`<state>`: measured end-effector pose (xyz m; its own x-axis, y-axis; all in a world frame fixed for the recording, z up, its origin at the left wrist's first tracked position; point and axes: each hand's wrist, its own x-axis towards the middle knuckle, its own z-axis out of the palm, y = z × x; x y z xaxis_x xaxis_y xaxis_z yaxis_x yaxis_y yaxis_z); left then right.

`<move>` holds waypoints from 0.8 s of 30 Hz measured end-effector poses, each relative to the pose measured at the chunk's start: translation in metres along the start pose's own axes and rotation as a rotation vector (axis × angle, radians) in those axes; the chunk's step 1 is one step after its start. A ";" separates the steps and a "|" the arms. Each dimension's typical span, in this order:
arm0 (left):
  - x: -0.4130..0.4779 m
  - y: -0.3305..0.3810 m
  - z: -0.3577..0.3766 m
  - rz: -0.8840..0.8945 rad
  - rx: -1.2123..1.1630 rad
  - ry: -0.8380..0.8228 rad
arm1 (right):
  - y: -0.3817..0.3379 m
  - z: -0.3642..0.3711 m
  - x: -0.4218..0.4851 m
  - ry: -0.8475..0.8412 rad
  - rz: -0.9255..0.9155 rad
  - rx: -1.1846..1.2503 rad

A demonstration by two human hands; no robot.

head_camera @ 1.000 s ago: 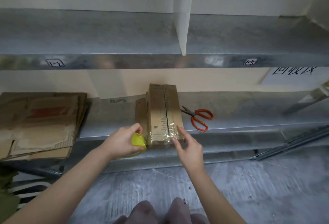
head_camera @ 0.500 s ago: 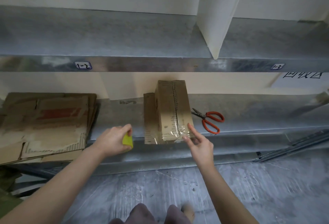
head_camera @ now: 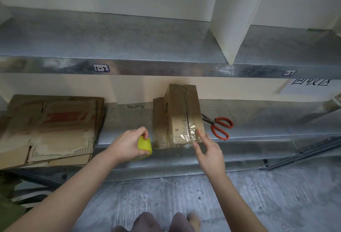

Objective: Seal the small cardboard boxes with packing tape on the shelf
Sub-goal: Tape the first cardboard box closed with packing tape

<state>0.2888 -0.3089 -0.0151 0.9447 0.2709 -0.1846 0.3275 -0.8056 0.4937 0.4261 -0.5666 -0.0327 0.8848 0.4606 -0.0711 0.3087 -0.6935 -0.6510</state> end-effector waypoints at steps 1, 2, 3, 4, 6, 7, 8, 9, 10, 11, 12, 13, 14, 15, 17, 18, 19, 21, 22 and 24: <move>-0.001 0.001 -0.001 0.004 -0.003 0.009 | -0.003 -0.001 -0.004 0.013 -0.025 -0.068; -0.002 0.002 -0.002 0.008 -0.008 0.019 | -0.006 -0.002 -0.009 0.032 -0.055 -0.127; -0.004 0.003 -0.003 0.012 -0.013 0.030 | -0.010 -0.002 -0.014 0.054 -0.089 -0.174; -0.005 0.005 -0.004 0.018 -0.019 0.041 | -0.013 -0.002 -0.018 0.075 -0.126 -0.204; -0.008 0.011 -0.005 0.034 -0.023 0.057 | -0.022 0.001 -0.025 0.113 -0.209 -0.201; -0.010 0.014 -0.006 0.040 -0.024 0.062 | -0.027 0.003 -0.029 0.129 -0.256 -0.176; -0.012 0.017 -0.006 0.044 -0.026 0.069 | -0.033 0.006 -0.032 0.140 -0.306 -0.146; -0.014 0.021 -0.007 0.050 -0.029 0.076 | -0.040 0.010 -0.035 0.137 -0.350 -0.115; -0.015 0.024 -0.007 0.057 -0.033 0.083 | -0.048 0.014 -0.037 0.113 -0.378 -0.081; -0.017 0.027 -0.007 0.067 -0.040 0.090 | -0.056 0.019 -0.040 0.071 -0.386 -0.039; -0.019 0.031 -0.007 0.080 -0.050 0.097 | -0.063 0.024 -0.041 0.024 -0.383 0.012; -0.021 0.035 -0.007 0.095 -0.060 0.105 | -0.068 0.028 -0.042 -0.021 -0.373 0.069; -0.024 0.038 -0.006 0.105 -0.069 0.112 | -0.073 0.032 -0.043 -0.058 -0.355 0.128; -0.026 0.042 -0.005 0.107 -0.077 0.117 | -0.077 0.034 -0.044 -0.079 -0.329 0.187; -0.030 0.047 -0.002 0.089 -0.096 0.129 | -0.081 0.038 -0.045 -0.071 -0.264 0.294; -0.033 0.049 -0.001 0.071 -0.102 0.139 | -0.082 0.040 -0.046 -0.057 -0.231 0.337; -0.035 0.050 0.000 0.052 -0.102 0.149 | -0.082 0.041 -0.046 -0.050 -0.199 0.377; -0.039 0.054 0.002 0.036 -0.088 0.156 | -0.084 0.042 -0.048 -0.064 -0.143 0.442; -0.040 0.056 0.003 0.036 -0.080 0.152 | -0.085 0.042 -0.048 -0.071 -0.119 0.464; -0.043 0.061 0.004 0.027 -0.074 0.151 | -0.086 0.040 -0.048 -0.071 -0.078 0.495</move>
<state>0.2680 -0.3717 0.0192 0.9428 0.3306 -0.0435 0.2973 -0.7742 0.5587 0.3427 -0.5065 -0.0035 0.8343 0.5492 -0.0480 0.1550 -0.3173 -0.9356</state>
